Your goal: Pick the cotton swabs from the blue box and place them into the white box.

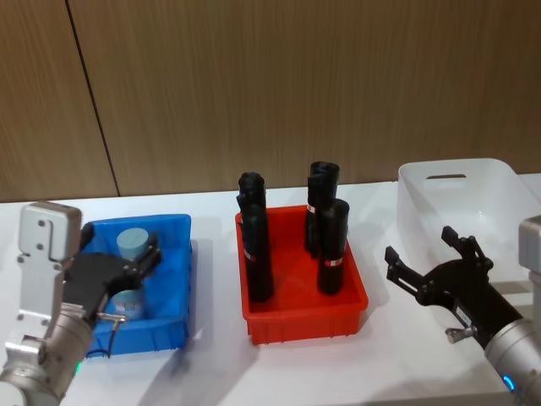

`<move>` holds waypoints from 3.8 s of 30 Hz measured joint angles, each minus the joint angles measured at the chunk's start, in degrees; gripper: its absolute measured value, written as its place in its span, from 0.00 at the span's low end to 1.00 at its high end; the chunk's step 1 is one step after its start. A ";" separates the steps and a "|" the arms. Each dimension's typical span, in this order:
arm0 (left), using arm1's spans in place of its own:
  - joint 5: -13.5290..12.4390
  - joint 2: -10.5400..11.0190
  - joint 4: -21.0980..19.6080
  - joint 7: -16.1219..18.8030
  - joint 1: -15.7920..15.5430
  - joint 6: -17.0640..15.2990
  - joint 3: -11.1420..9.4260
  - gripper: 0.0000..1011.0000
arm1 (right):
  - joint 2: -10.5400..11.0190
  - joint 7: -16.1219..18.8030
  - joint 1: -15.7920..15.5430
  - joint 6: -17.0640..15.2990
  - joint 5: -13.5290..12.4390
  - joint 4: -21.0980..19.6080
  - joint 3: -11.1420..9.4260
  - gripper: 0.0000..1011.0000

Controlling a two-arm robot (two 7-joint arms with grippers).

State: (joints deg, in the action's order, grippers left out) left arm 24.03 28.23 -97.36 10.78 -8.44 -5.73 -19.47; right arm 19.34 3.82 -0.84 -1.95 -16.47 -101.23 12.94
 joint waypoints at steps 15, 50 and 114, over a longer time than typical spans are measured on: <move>4.94 -0.34 6.75 -5.64 -3.41 -3.74 2.34 0.99 | 0.00 0.00 0.00 0.00 0.00 0.00 0.00 0.99; 5.61 -3.41 24.28 -19.00 -11.56 -7.25 3.14 0.99 | 0.00 0.00 0.00 0.00 0.00 0.00 0.00 0.99; -2.83 -3.56 20.16 -26.32 -14.46 -6.14 3.07 0.66 | 0.00 0.00 0.00 0.00 0.00 0.00 0.00 0.99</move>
State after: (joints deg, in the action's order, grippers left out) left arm 21.20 24.67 -77.21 -15.54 -22.90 -11.87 -16.40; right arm 19.33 3.83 -0.84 -1.95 -16.46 -101.23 12.94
